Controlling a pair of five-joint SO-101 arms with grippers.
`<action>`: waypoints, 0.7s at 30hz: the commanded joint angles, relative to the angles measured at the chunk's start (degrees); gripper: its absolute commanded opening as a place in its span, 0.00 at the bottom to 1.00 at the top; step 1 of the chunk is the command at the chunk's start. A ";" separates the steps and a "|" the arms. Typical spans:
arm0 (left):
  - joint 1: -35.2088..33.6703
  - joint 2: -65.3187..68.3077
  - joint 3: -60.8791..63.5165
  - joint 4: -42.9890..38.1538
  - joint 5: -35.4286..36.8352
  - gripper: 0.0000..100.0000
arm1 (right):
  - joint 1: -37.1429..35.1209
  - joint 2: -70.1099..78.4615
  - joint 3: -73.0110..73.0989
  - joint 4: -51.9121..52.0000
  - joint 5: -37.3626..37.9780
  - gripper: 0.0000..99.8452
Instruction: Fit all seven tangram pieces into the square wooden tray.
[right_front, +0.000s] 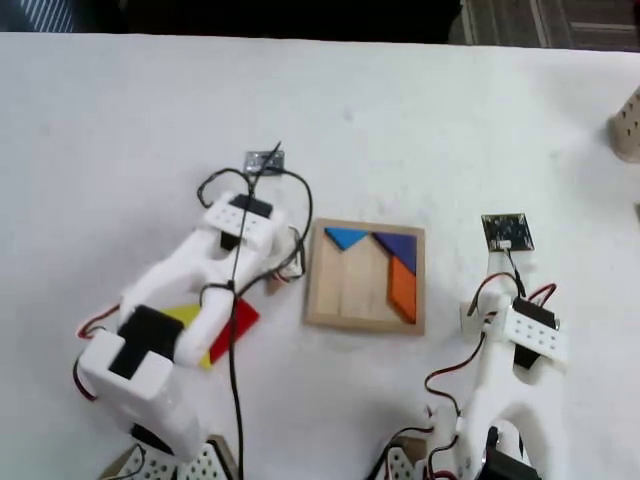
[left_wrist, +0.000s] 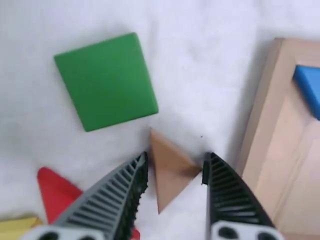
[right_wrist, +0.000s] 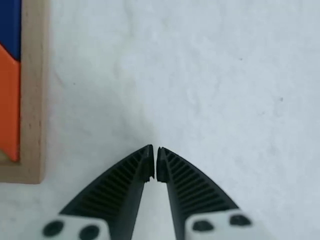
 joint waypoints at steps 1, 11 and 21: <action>1.45 -0.31 0.18 -1.76 0.53 0.19 | -0.22 -1.80 -0.18 1.10 0.70 0.02; 1.63 -0.31 0.18 -1.76 0.53 0.19 | -0.31 -1.98 -0.18 1.10 0.79 0.02; 1.63 -0.57 -0.18 -3.43 -9.32 0.03 | -0.40 -1.98 -0.18 1.10 0.79 0.02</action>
